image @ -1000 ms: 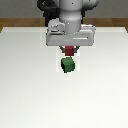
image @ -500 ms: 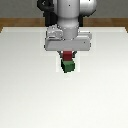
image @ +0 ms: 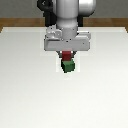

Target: Place the red cube on top of the green cube.

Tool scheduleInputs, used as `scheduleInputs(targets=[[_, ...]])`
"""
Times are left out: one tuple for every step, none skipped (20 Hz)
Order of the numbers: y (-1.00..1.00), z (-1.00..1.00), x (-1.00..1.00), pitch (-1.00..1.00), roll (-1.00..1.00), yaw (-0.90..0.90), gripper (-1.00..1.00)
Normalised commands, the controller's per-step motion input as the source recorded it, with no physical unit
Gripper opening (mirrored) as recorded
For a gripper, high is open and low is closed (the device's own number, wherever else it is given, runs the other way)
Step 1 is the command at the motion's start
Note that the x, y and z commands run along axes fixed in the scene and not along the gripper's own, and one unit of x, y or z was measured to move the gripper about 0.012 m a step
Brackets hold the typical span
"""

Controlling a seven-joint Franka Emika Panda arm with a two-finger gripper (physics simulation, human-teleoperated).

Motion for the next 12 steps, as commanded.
scheduleInputs(targets=[[0.00, 0.00, 0.00, 0.00, 0.00, 0.00, 1.00], [0.00, 0.00, 0.00, 0.00, 0.00, 0.00, 1.00], [0.00, 0.00, 0.00, 0.00, 0.00, 0.00, 1.00], [0.00, 0.00, 0.00, 0.00, 0.00, 0.00, 1.00], [0.00, 0.00, 0.00, 0.00, 0.00, 0.00, 1.00], [0.00, 0.00, 0.00, 0.00, 0.00, 0.00, 1.00], [0.00, 0.00, 0.00, 0.00, 0.00, 0.00, 1.00], [0.00, 0.00, 0.00, 0.00, 0.00, 0.00, 1.00], [0.00, 0.00, 0.00, 0.00, 0.00, 0.00, 1.00], [0.00, 0.00, 0.00, 0.00, 0.00, 0.00, 1.00], [0.00, 0.00, 0.00, 0.00, 0.00, 0.00, 1.00], [0.00, 0.00, 0.00, 0.00, 0.00, 0.00, 1.00]])
